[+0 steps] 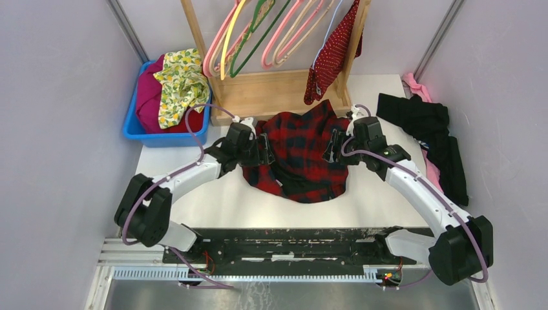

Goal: Place the skirt on the hanger
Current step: Flatten out the skirt at the center of the board.

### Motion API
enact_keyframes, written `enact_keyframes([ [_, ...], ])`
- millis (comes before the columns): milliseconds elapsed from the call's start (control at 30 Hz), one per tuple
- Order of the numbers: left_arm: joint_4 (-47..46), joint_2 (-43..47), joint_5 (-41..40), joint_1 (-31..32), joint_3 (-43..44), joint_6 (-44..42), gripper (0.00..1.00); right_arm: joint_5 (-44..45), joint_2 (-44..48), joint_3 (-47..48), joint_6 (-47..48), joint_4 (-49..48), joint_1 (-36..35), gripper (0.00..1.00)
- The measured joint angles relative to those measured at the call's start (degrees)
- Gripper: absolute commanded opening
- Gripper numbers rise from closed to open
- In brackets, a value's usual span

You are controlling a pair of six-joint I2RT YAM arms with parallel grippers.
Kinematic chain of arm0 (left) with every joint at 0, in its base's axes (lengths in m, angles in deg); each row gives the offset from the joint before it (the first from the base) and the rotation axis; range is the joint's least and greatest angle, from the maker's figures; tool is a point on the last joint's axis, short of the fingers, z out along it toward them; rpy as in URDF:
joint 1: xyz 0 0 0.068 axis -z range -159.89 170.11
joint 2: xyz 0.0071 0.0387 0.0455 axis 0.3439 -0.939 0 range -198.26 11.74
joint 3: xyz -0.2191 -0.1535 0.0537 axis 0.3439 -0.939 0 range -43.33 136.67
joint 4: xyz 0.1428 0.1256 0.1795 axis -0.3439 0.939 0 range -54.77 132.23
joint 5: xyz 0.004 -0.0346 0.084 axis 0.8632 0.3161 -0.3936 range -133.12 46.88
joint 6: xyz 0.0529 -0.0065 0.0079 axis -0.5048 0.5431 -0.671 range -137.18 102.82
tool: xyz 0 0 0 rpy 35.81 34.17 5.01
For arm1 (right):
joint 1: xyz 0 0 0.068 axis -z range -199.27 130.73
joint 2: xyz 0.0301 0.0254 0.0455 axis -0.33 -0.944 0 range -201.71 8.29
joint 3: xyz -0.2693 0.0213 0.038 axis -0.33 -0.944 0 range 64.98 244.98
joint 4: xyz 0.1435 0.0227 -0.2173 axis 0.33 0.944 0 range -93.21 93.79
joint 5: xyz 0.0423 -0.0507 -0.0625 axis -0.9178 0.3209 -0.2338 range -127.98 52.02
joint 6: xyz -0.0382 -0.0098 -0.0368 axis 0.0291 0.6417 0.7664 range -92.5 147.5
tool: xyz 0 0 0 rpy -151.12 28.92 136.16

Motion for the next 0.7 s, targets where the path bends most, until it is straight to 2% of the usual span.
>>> enact_keyframes([
  [67, -0.09, -1.92, -0.83, 0.92, 0.81, -0.11, 0.68, -0.22, 0.15, -0.31, 0.15, 0.02, 0.00, 0.61],
  [100, -0.09, -2.64, -1.31, 1.09, 1.01, -0.13, 0.60, -0.33, 0.17, -0.42, 0.17, 0.00, 0.00, 0.61],
  [267, 0.50, -4.07, -4.76, 1.88, 1.42, -0.33, 0.35, -1.18, 0.59, -1.64, 0.55, -0.09, 0.00, 0.61],
  [333, 0.96, -4.04, -6.19, 1.99, 1.42, -0.39, 0.21, -1.31, 0.90, -2.23, 0.57, -0.09, 0.00, 0.61],
  [500, 2.86, -1.92, -8.74, 2.49, 1.40, -0.44, 0.16, -1.92, 1.79, -2.97, 0.55, -0.28, 0.00, 0.61],
  [700, 2.62, 7.41, -9.81, 6.64, -2.10, -0.44, 0.17, -2.51, 3.78, -3.06, 0.55, -0.33, 0.00, 0.61],
])
